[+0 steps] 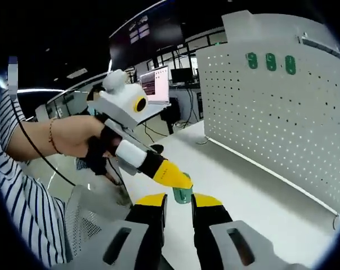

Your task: Insert the hook assembly into the mounting plate slot until the hook locks in place.

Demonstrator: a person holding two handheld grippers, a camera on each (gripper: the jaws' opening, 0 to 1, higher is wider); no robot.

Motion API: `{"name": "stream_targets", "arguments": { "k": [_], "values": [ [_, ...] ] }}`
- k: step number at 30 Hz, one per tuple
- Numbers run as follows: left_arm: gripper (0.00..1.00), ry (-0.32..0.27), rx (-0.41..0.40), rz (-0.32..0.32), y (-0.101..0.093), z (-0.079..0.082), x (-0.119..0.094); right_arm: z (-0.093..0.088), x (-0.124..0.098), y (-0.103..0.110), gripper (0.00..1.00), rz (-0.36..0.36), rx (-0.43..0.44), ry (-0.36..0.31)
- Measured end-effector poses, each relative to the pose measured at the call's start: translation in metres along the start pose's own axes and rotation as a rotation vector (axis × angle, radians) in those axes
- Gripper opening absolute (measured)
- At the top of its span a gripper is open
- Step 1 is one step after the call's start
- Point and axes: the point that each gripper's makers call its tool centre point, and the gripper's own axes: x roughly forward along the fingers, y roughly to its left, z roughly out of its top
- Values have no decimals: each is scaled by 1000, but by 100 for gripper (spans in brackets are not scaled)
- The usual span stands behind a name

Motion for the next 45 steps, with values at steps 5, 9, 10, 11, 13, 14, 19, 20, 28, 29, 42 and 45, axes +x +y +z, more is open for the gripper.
{"name": "stream_targets", "arguments": {
  "k": [5,9,10,11,13,14,19,20,28,29,42,45],
  "values": [
    [1,-9,-20,-30,-7,1,0,3,2,-6,13,-17,0,-3],
    [1,-8,-16,-37,-10,2,-1,2,2,-7,10,-25,-56,15],
    [1,-8,-15,-39,-11,2,-1,3,2,-7,9,-24,-60,15],
    [1,-8,-14,-40,-11,2,-1,3,2,-7,9,-24,-61,14],
    [1,-10,-15,-40,-11,2,-1,3,3,-8,8,-26,-63,18],
    [1,-11,-16,-41,-12,2,-1,2,4,-8,8,-29,-68,24],
    [1,-25,-14,-53,-16,3,-1,4,2,-10,6,-55,-86,31],
    [1,-24,-12,-51,-16,3,-1,4,2,-10,6,-57,-87,32],
    [2,-44,-12,-51,-19,10,-3,10,-2,-13,4,-72,-3,14],
    [2,-49,-10,-51,-19,11,-3,10,-2,-13,4,-75,-1,13],
    [3,-71,14,-51,-22,16,-8,14,-4,-8,0,-78,-36,14],
    [3,-97,11,-70,-25,21,-9,18,-7,-9,0,-83,-29,1]
  ]
}}
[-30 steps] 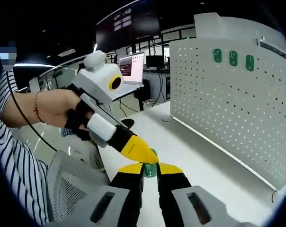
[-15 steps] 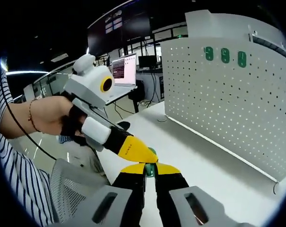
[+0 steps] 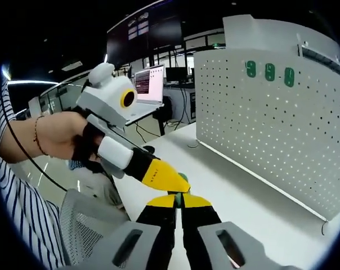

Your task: Insert the hook assembly into the mounting plate slot until the hook locks in place.

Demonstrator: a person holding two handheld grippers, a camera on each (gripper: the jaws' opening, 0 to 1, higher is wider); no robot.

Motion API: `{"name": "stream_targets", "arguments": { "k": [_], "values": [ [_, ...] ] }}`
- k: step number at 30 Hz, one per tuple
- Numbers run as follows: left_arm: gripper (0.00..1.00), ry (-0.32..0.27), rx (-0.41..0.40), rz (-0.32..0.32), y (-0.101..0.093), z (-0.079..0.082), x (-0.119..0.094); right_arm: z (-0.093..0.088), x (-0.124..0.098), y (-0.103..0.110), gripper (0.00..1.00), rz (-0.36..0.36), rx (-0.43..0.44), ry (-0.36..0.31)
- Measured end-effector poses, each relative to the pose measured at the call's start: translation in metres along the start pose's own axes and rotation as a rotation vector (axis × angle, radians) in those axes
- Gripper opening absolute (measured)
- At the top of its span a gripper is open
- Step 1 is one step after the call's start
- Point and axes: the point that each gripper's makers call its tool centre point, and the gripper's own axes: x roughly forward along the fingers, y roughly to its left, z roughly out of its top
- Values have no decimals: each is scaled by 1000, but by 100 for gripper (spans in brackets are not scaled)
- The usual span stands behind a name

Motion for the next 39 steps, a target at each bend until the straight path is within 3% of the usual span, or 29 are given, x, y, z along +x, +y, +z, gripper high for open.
{"name": "stream_targets", "arguments": {
  "k": [5,17,24,29,39],
  "values": [
    [2,-6,39,29,-1,1,2,0,1,-1,0,-17,-67,35],
    [2,1,80,42,-2,0,2,-1,0,0,1,-12,-46,31],
    [1,14,147,68,-2,0,2,0,-1,1,1,-14,-41,29],
    [1,-2,103,52,-1,2,1,4,-2,0,1,-17,-57,13],
    [2,-17,91,36,-1,4,0,6,-3,-1,1,-34,-64,4]
  ]
}}
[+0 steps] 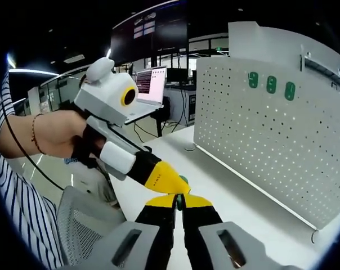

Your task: Insert the hook assembly into the mounting plate slot until the hook locks in place.

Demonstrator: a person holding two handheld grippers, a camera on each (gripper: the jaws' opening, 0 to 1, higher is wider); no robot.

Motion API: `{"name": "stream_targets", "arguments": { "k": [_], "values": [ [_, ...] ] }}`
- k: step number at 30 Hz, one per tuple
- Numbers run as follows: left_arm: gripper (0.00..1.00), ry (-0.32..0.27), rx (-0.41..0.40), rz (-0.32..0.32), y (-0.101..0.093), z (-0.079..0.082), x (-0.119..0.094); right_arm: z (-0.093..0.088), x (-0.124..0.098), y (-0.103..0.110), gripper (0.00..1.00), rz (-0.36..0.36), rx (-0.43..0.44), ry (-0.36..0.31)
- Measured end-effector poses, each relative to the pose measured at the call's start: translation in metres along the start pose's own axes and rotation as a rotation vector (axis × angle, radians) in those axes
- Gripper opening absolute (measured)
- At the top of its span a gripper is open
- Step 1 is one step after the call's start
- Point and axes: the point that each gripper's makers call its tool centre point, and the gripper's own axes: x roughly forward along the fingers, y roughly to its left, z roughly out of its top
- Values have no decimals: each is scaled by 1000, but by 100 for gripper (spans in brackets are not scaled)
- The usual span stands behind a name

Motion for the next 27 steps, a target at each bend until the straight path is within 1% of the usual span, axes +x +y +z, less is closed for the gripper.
{"name": "stream_targets", "arguments": {
  "k": [4,6,11,12,13,14,15,18,21,24,25,27],
  "values": [
    [2,0,-13,-17,1,0,-1,0,-1,0,0,10,25,-11],
    [3,-5,-13,-27,1,0,-2,1,0,0,0,18,67,-27],
    [3,-35,36,-25,-1,5,-3,4,0,0,0,20,69,-38],
    [4,-44,62,-24,-1,7,-4,5,0,-1,0,20,70,-41],
    [4,-47,71,-23,-1,8,-4,6,0,-1,0,21,70,-42],
    [5,-48,78,-22,-1,8,-4,5,1,-1,0,26,78,-33],
    [5,-62,96,-35,-3,11,-5,5,1,-1,0,24,81,-37],
    [8,-81,100,-34,-2,16,-7,4,2,-3,0,23,96,-37],
    [20,-111,124,-26,0,23,-10,5,1,-5,0,16,113,-46],
    [33,-124,135,-25,2,26,-13,7,0,-8,0,8,120,-55],
    [39,-128,139,-23,2,27,-13,8,0,-9,0,4,123,-58],
    [47,-142,157,-19,3,29,-15,9,0,-12,0,-1,136,-65]
  ]
}}
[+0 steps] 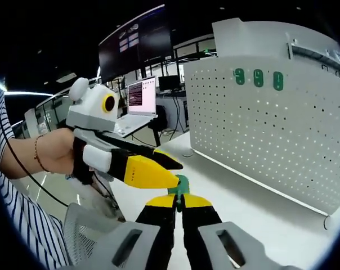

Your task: Insert the hook assembly into the mounting plate slot until the hook locks in place.

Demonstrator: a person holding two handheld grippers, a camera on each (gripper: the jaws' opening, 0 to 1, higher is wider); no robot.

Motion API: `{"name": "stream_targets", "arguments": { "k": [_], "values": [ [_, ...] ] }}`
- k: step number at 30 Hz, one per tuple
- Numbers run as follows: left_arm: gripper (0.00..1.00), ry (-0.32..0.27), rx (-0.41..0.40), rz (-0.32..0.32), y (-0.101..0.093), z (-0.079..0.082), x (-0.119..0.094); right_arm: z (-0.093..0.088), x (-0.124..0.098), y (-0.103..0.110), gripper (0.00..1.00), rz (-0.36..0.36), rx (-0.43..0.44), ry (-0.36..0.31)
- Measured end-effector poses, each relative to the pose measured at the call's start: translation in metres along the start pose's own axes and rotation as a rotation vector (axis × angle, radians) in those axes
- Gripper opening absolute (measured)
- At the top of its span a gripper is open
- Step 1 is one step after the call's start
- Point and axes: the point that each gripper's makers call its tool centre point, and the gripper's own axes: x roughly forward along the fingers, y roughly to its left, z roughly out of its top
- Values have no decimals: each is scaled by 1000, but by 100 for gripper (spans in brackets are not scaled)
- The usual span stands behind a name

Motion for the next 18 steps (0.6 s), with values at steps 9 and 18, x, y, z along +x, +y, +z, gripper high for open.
{"name": "stream_targets", "arguments": {
  "k": [9,18],
  "values": [
    [68,-37,23,2,1,6,-6,9,2,-8,0,-23,29,-31],
    [85,-55,30,59,11,10,-15,25,4,-27,0,-112,33,-99]
  ]
}}
